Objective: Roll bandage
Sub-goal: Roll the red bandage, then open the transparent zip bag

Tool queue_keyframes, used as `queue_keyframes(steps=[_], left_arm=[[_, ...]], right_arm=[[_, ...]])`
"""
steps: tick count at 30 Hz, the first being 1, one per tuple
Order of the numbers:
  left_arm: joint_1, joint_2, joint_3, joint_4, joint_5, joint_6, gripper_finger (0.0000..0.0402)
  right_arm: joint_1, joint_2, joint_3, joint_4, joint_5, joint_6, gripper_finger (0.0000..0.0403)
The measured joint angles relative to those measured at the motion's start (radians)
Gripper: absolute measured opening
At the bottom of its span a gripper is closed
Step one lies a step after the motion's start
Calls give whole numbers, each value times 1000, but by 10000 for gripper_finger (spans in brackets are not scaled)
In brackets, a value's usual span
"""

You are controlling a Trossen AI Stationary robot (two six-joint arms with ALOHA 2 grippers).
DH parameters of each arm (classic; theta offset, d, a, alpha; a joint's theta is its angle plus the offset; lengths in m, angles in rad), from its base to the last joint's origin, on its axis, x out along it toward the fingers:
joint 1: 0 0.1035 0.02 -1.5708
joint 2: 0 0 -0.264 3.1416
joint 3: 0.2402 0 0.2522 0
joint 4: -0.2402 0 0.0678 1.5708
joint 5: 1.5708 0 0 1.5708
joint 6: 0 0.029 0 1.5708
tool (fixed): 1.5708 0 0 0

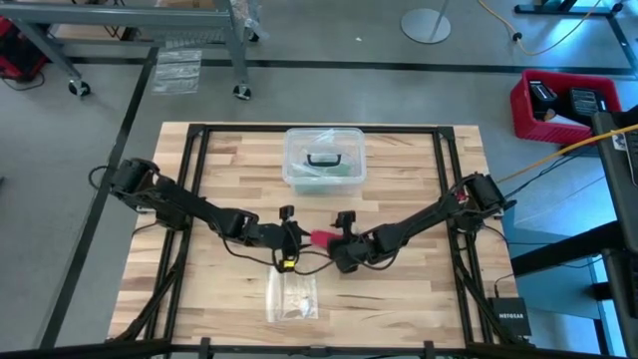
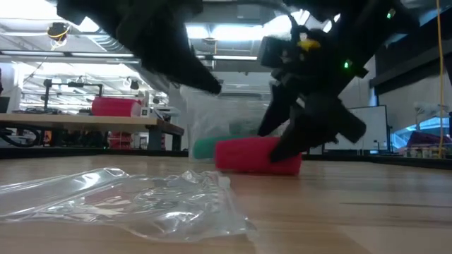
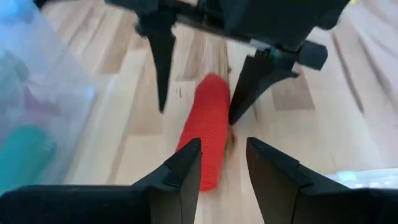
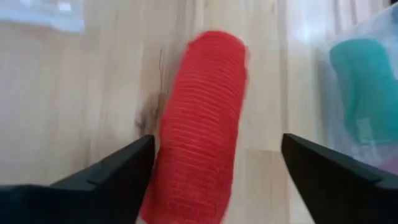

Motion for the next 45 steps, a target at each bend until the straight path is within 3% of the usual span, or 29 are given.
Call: queue_keyframes(steps=[5,10,17,23,28,33,38,41,45], left_arm=[[0,49,-1,15,0,-47,120],[0,82,-1,13,0,-76,120],[-2,63,-1,-26,0,-57,120],[-44,-7,-2,-147,-24,-99,120],[-132,-30,-58,-203,-144,-132,120],[-193,-31,-80,-199,-133,-252,120],[-224,-29,-80,-119,26,-357,120],[-252,12,-80,-123,133,-425,120],[-307,87,-63,-124,174,-475,120]], right_arm=[[0,-14,12,-26,-22,58,390],[0,-75,42,-92,-146,177,393],[-8,-92,37,-110,-256,190,393],[0,-110,30,-212,-253,232,394],[53,-232,-20,-378,-200,303,394],[125,-318,-187,-102,-194,372,394],[168,-286,-301,323,-200,407,394],[181,-238,-312,415,-195,399,394],[180,-178,-312,489,-203,399,394]])
